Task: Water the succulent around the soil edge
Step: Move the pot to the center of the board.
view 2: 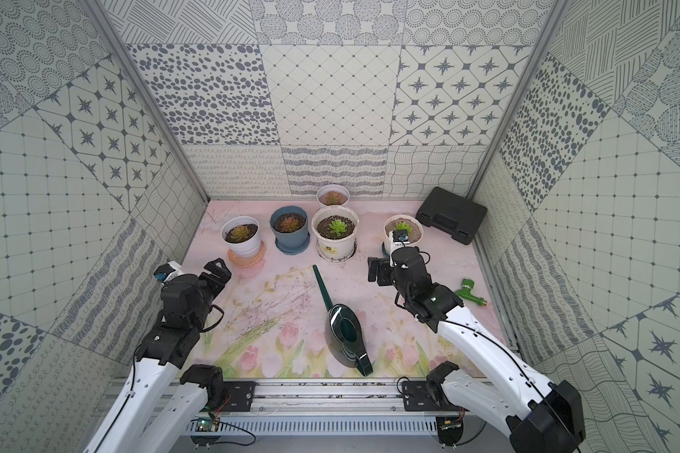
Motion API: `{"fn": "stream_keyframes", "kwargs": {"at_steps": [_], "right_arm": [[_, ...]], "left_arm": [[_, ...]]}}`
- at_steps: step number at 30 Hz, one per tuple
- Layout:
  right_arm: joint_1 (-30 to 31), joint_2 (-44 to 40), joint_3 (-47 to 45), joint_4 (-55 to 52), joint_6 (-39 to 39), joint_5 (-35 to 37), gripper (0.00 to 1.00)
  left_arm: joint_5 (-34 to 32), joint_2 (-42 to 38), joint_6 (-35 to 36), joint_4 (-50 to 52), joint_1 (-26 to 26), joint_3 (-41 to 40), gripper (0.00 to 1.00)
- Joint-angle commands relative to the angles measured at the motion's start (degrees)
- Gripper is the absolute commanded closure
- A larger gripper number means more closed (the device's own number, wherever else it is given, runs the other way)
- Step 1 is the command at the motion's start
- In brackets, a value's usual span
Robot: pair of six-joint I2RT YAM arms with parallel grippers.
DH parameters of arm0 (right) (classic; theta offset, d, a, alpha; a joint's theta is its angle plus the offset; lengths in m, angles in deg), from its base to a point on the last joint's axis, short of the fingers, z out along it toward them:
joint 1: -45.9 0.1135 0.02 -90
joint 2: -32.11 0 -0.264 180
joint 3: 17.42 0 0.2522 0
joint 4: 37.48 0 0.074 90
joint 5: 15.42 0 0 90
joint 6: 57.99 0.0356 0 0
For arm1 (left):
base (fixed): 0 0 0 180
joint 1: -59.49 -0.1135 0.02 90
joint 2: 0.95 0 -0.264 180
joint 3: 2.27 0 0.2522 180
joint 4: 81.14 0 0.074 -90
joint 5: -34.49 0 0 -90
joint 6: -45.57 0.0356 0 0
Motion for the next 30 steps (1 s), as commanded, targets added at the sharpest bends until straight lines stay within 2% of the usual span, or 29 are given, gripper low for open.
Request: {"fn": "stream_keyframes", "kwargs": {"at_steps": [1, 6, 14, 23, 30], "right_arm": [[0.2, 4.9, 4.1, 1.4, -0.5, -4.0, 0.03], [-0.3, 12.7, 9.0, 1.0, 0.0, -5.2, 0.11], [-4.0, 21.9, 16.0, 2.2, 2.9, -8.7, 0.26], [-8.1, 33.7, 25.1, 3.2, 2.7, -13.7, 0.41], [-8.3, 40.2, 31.0, 3.1, 2.2, -15.1, 0.41]], "left_arm": [[7.4, 8.0, 2.5, 12.3, 0.2, 11.1, 0.04], [13.4, 12.5, 10.7, 18.0, 0.0, 20.3, 0.07], [21.6, 10.9, 18.1, 20.9, 0.0, 20.9, 0.09], [22.1, 8.2, 23.3, 22.7, 0.0, 19.4, 0.10], [23.2, 7.1, 23.5, 22.2, 0.0, 18.0, 0.09]]}}
